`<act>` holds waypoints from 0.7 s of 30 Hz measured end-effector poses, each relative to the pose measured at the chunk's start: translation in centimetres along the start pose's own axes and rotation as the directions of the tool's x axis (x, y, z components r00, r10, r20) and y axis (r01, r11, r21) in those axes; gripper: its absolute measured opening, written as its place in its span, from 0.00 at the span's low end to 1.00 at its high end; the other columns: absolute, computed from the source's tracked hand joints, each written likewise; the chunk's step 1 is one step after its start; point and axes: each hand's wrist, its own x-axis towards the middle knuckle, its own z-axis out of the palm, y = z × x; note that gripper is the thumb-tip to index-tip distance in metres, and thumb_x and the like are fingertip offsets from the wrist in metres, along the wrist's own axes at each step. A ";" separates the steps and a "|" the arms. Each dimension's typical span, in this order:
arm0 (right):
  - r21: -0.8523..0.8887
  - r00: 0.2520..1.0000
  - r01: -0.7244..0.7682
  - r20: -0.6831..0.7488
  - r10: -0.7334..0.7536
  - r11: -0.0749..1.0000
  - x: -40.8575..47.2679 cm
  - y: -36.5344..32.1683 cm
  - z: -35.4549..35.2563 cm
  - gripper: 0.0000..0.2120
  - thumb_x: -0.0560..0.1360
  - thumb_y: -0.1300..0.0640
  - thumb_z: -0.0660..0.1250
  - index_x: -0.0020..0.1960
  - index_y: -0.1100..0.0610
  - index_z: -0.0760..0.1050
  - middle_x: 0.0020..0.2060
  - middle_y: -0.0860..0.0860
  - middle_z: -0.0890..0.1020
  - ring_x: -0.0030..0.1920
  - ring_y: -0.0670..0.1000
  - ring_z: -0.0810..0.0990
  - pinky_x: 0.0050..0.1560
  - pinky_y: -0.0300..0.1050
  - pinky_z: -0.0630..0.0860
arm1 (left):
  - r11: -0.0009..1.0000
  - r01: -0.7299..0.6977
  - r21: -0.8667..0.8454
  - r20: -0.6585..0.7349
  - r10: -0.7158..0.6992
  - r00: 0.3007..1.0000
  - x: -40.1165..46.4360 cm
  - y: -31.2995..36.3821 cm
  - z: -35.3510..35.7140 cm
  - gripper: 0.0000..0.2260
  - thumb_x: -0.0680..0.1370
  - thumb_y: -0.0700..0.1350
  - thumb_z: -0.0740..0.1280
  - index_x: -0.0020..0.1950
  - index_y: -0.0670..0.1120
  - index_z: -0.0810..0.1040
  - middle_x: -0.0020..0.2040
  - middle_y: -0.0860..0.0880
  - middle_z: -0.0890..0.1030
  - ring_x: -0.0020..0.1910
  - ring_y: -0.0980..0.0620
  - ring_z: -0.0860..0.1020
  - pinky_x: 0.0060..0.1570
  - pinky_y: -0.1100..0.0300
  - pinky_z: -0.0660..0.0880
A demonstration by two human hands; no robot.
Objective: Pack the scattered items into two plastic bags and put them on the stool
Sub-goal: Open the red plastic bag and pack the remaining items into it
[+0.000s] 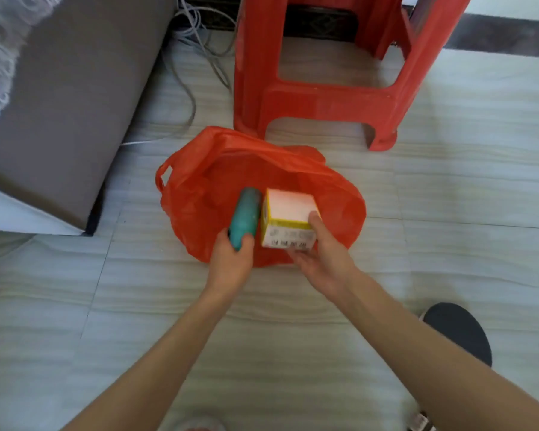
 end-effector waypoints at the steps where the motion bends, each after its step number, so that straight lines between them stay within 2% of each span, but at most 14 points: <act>1: 0.069 1.000 0.003 0.006 -0.004 0.998 1.1 -0.3 0.7 0.06 0.77 0.53 0.62 0.48 0.56 0.73 0.45 0.53 0.79 0.44 0.50 0.78 0.49 0.43 0.76 | 1.000 -0.002 -0.017 -0.018 0.002 1.000 1.1 0.4 0.5 0.14 0.78 0.41 0.61 0.62 0.38 0.71 0.51 0.42 0.76 0.49 0.46 0.74 0.40 0.63 0.63; 3: 0.149 0.999 0.011 0.039 -0.017 0.989 2.9 -0.4 1.4 0.04 0.79 0.57 0.60 0.50 0.57 0.72 0.46 0.54 0.78 0.50 0.51 0.77 0.55 0.45 0.74 | 0.999 -0.010 -0.041 -0.051 0.008 0.999 2.8 0.4 1.2 0.17 0.78 0.42 0.61 0.65 0.39 0.68 0.58 0.41 0.76 0.56 0.44 0.74 0.50 0.60 0.68; 5: 0.107 0.999 0.030 0.037 -0.034 0.994 3.8 0.2 1.1 0.08 0.79 0.62 0.57 0.57 0.58 0.71 0.48 0.53 0.76 0.56 0.51 0.72 0.58 0.44 0.71 | 0.999 -0.002 -0.047 -0.076 -0.001 0.997 3.9 -0.6 1.8 0.18 0.77 0.42 0.62 0.67 0.39 0.67 0.61 0.40 0.75 0.60 0.43 0.74 0.59 0.54 0.70; 8: -0.020 0.998 0.057 0.020 -0.056 0.998 3.5 1.2 -0.1 0.18 0.79 0.65 0.57 0.68 0.60 0.64 0.44 0.51 0.75 0.59 0.51 0.73 0.59 0.45 0.71 | 0.996 0.038 -0.079 -0.020 -0.039 0.999 3.8 -1.9 2.0 0.19 0.77 0.39 0.62 0.68 0.39 0.66 0.58 0.38 0.77 0.57 0.38 0.76 0.58 0.45 0.72; 10: -0.130 0.997 0.078 0.009 -0.077 0.988 2.5 1.5 -1.3 0.17 0.79 0.64 0.58 0.67 0.59 0.65 0.43 0.50 0.76 0.51 0.49 0.76 0.60 0.47 0.70 | 0.995 0.055 -0.088 0.061 -0.049 0.997 3.3 -2.4 2.0 0.22 0.77 0.38 0.62 0.70 0.40 0.63 0.56 0.42 0.76 0.57 0.41 0.76 0.59 0.47 0.72; 11: -0.185 0.996 0.091 0.000 -0.093 0.979 1.8 1.4 -2.0 0.15 0.79 0.63 0.59 0.65 0.57 0.66 0.44 0.50 0.76 0.49 0.48 0.76 0.60 0.48 0.70 | 0.996 0.045 -0.074 0.106 -0.037 0.994 2.9 -2.7 1.9 0.22 0.77 0.37 0.62 0.71 0.40 0.63 0.58 0.42 0.75 0.59 0.43 0.75 0.61 0.49 0.71; 14: -0.386 0.984 0.136 -0.055 -0.170 0.912 -0.5 1.0 -4.8 0.16 0.78 0.61 0.61 0.65 0.56 0.67 0.55 0.55 0.77 0.55 0.52 0.76 0.60 0.47 0.72 | 0.999 0.002 -0.035 0.234 0.007 0.972 1.2 -3.4 1.8 0.22 0.76 0.36 0.63 0.70 0.40 0.64 0.65 0.42 0.73 0.64 0.45 0.72 0.65 0.49 0.68; 17: -0.592 0.949 0.177 -0.108 -0.295 0.787 -3.0 0.5 -9.2 0.16 0.78 0.60 0.62 0.65 0.57 0.69 0.57 0.55 0.77 0.55 0.52 0.77 0.61 0.49 0.74 | 0.992 -0.080 0.099 0.308 0.046 0.950 -1.2 -3.7 2.3 0.24 0.76 0.37 0.64 0.71 0.38 0.63 0.69 0.41 0.68 0.68 0.45 0.68 0.67 0.49 0.65; 19: -0.765 0.889 0.217 -0.101 -0.446 0.606 -4.8 0.2 -12.6 0.15 0.78 0.58 0.61 0.64 0.56 0.70 0.56 0.52 0.79 0.54 0.49 0.77 0.58 0.46 0.73 | 0.958 -0.191 0.215 0.348 0.108 0.931 -3.5 -4.0 3.0 0.23 0.76 0.37 0.64 0.70 0.38 0.64 0.69 0.41 0.68 0.68 0.45 0.67 0.68 0.50 0.64; 21: -0.905 0.792 0.180 -0.098 -0.602 0.385 -6.3 0.0 -16.2 0.14 0.78 0.59 0.59 0.63 0.57 0.72 0.55 0.50 0.79 0.55 0.47 0.76 0.55 0.41 0.70 | 0.891 -0.358 0.280 0.419 0.222 0.880 -6.2 -4.3 4.1 0.20 0.75 0.35 0.64 0.67 0.39 0.69 0.66 0.41 0.71 0.67 0.45 0.68 0.68 0.58 0.61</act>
